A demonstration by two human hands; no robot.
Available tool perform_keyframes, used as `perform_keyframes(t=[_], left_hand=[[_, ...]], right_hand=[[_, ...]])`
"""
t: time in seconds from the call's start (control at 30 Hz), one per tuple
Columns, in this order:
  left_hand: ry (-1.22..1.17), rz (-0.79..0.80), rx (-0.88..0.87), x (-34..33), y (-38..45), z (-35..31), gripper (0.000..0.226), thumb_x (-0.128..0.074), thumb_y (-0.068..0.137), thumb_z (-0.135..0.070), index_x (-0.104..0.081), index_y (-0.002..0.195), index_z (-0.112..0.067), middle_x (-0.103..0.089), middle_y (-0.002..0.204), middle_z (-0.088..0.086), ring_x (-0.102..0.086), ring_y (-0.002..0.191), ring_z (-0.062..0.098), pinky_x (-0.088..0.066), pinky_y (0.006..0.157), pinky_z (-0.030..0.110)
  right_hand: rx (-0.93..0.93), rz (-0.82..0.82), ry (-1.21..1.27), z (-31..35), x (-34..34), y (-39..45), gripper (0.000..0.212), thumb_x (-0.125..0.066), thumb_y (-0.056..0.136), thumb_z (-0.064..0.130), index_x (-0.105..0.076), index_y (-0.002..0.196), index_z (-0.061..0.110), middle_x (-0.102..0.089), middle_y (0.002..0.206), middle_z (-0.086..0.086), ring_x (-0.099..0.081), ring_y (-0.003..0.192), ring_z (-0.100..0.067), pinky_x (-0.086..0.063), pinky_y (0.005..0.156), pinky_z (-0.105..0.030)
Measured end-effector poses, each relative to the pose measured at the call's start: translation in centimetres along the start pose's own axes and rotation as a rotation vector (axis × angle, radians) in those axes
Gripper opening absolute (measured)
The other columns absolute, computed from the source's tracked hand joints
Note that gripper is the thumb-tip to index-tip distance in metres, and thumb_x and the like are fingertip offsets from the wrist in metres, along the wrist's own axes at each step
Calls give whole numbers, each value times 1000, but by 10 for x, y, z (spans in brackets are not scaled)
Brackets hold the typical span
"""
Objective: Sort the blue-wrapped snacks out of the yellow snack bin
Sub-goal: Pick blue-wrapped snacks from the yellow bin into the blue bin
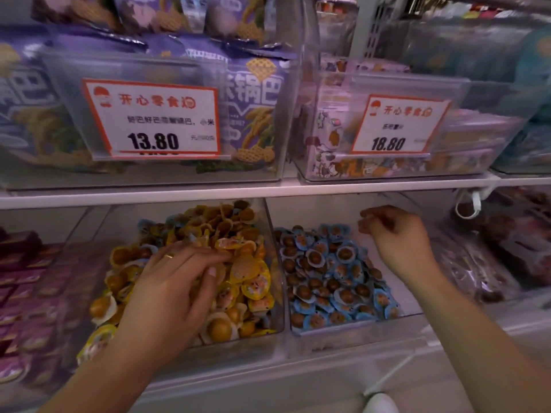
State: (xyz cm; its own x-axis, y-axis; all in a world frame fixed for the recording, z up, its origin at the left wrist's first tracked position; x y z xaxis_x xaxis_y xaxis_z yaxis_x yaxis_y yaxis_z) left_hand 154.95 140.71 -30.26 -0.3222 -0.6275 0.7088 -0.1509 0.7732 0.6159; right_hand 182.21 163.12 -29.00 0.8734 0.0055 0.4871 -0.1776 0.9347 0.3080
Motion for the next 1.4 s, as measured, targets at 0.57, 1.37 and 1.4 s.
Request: perform_keyframes(t=[0.57, 1.37, 1.4], left_hand=[[139, 53, 286, 89, -55, 69, 36, -47, 85, -27, -60, 118, -28, -52, 138, 0, -51, 127, 22, -48, 98, 38], [-33, -164, 276, 93, -43, 71, 24, -54, 90, -18, -70, 107, -24, -60, 124, -4, -59, 109, 19, -51, 86, 43], [-36, -168, 278, 92, -43, 72, 24, -55, 90, -18, -70, 106, -24, -60, 124, -5, -59, 109, 18, -52, 86, 43]], right_hand=[[623, 897, -562, 185, -259, -51, 39, -58, 92, 44, -61, 125, 25, -63, 127, -7, -58, 116, -25, -46, 98, -31], [683, 1097, -792, 184, -283, -51, 22, -58, 84, 42, -53, 87, 62, -62, 106, -2, -63, 93, -24, -56, 82, -42], [687, 1092, -783, 183, -282, -52, 26, -58, 83, 40, -52, 82, 65, -61, 104, 0, -62, 92, -24, -55, 81, -42]])
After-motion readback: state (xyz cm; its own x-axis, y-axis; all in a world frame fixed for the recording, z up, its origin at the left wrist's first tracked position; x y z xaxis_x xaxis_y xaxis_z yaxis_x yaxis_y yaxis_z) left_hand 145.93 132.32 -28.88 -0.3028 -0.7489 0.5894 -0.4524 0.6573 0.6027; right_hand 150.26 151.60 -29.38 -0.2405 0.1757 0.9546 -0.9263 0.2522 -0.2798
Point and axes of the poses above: each hand's wrist, its own y-axis towards the middle knuckle, its own x-axis out of the back of the hand, z = x × y, the point moved 2 cm from there along y, towards the middle knuckle
